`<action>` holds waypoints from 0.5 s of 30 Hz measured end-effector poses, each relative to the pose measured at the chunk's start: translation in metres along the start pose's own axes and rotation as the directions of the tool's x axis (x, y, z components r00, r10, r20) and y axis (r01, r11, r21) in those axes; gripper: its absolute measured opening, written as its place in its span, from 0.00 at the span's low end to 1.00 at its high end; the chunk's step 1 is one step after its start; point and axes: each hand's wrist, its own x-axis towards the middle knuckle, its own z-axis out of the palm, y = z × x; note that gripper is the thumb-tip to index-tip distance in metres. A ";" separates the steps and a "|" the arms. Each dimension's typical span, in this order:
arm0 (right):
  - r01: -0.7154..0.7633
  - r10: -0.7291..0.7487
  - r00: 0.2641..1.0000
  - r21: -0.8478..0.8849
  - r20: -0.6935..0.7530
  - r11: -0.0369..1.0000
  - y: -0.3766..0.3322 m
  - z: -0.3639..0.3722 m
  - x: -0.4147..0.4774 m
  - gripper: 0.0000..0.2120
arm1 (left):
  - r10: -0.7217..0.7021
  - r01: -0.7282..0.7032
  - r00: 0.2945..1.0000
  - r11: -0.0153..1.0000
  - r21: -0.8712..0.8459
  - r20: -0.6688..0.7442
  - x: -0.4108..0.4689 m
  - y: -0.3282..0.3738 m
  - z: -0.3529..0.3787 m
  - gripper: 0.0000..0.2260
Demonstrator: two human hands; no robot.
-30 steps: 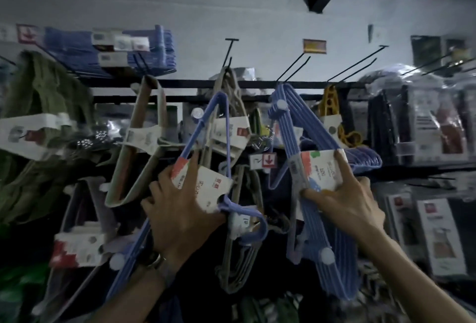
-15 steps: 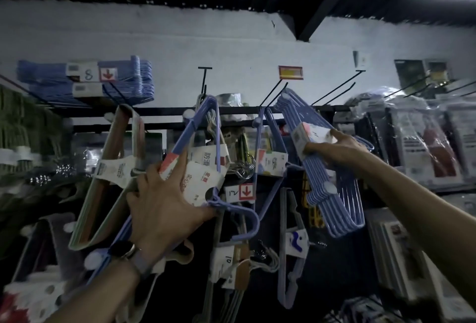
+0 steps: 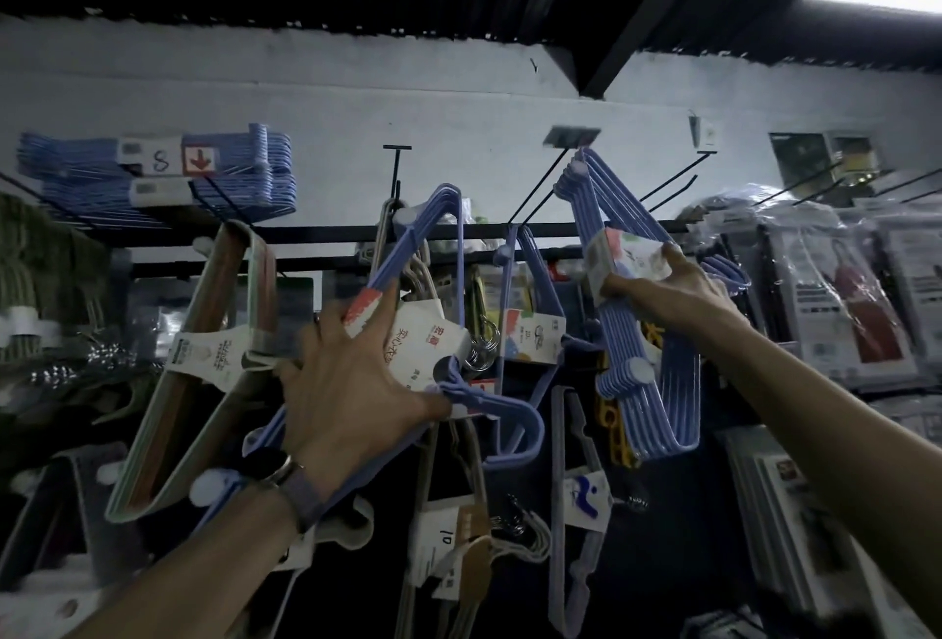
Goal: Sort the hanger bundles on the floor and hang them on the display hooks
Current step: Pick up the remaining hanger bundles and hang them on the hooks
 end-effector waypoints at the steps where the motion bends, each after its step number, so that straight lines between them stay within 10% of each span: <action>1: 0.005 -0.005 1.000 0.009 -0.007 1.000 0.001 0.000 0.001 0.62 | -0.001 0.001 1.000 1.000 -0.010 -0.003 0.001 0.000 0.001 0.60; 15: 0.006 0.000 0.997 -0.075 0.081 0.997 -0.022 0.023 0.001 0.60 | 0.031 -0.031 1.000 0.999 0.017 0.006 0.006 0.012 -0.004 0.60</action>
